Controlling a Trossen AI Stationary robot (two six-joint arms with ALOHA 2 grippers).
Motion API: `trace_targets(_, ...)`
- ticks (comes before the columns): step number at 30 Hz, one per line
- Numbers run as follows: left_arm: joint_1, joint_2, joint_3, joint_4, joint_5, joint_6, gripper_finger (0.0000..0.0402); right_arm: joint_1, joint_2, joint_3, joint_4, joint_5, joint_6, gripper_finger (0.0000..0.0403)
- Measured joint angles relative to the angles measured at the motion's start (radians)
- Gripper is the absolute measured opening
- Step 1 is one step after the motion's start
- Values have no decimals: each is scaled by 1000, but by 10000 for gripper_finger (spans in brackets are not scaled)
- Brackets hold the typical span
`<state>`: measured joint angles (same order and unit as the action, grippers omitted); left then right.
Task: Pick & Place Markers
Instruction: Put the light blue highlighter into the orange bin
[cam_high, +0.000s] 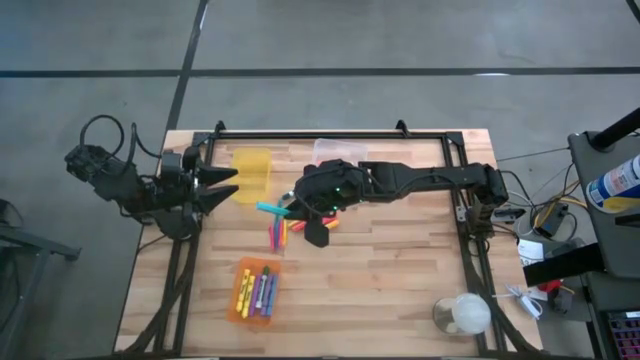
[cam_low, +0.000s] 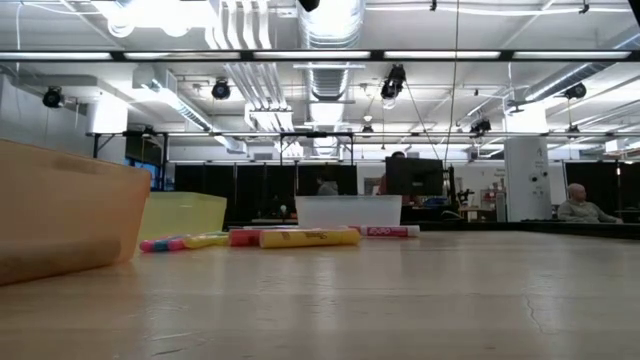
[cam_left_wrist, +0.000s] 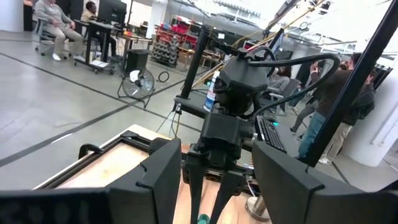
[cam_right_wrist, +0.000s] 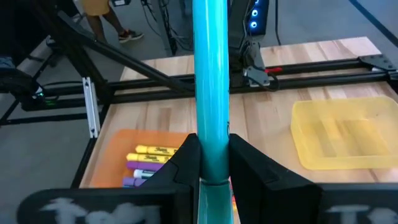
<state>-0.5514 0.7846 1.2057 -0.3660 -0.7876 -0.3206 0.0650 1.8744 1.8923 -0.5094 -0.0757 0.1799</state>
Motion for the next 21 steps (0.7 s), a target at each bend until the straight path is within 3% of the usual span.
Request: trace_targets(21,0,0,0,6,0,6,192,0,0,-6,84,11,13,54)
